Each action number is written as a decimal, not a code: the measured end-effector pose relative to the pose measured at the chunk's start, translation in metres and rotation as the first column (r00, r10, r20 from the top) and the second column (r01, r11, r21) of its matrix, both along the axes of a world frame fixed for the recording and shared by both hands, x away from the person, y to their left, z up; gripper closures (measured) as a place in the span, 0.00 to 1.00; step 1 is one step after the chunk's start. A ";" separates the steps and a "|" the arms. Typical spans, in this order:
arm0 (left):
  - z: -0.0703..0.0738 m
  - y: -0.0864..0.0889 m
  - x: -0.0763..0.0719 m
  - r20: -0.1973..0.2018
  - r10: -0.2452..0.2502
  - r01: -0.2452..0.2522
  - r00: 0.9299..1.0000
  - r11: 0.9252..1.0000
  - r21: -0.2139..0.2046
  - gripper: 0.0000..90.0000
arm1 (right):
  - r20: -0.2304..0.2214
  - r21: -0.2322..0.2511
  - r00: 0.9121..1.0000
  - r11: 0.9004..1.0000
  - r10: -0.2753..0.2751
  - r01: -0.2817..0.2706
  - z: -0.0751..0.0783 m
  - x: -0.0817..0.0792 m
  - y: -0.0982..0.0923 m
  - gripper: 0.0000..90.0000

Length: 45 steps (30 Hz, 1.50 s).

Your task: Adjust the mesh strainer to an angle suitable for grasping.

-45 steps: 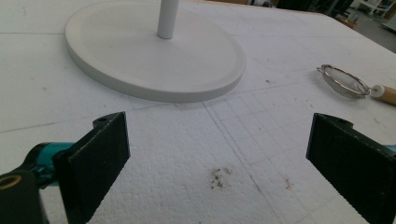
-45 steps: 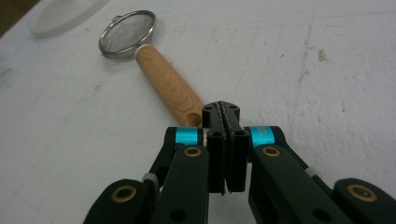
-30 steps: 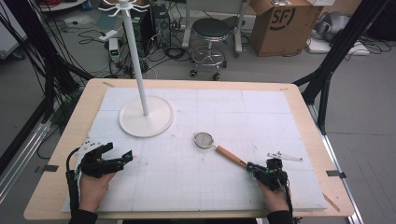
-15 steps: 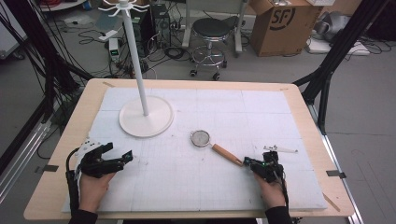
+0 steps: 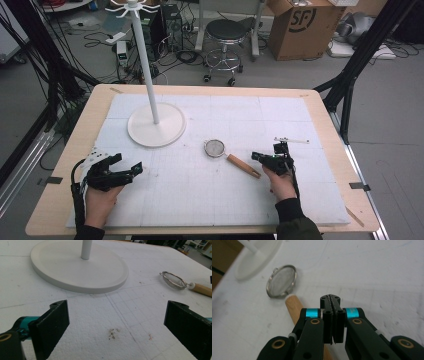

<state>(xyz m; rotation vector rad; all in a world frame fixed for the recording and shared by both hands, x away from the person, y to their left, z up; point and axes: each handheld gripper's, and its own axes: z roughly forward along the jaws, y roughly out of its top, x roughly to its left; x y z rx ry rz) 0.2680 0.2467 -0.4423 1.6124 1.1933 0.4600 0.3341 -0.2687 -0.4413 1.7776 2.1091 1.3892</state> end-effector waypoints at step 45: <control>-0.001 -0.002 0.000 -0.002 -0.016 0.016 1.000 1.000 -0.010 0.08 | -0.198 -0.021 0.955 0.973 0.220 -0.229 -0.006 0.032 0.123 1.00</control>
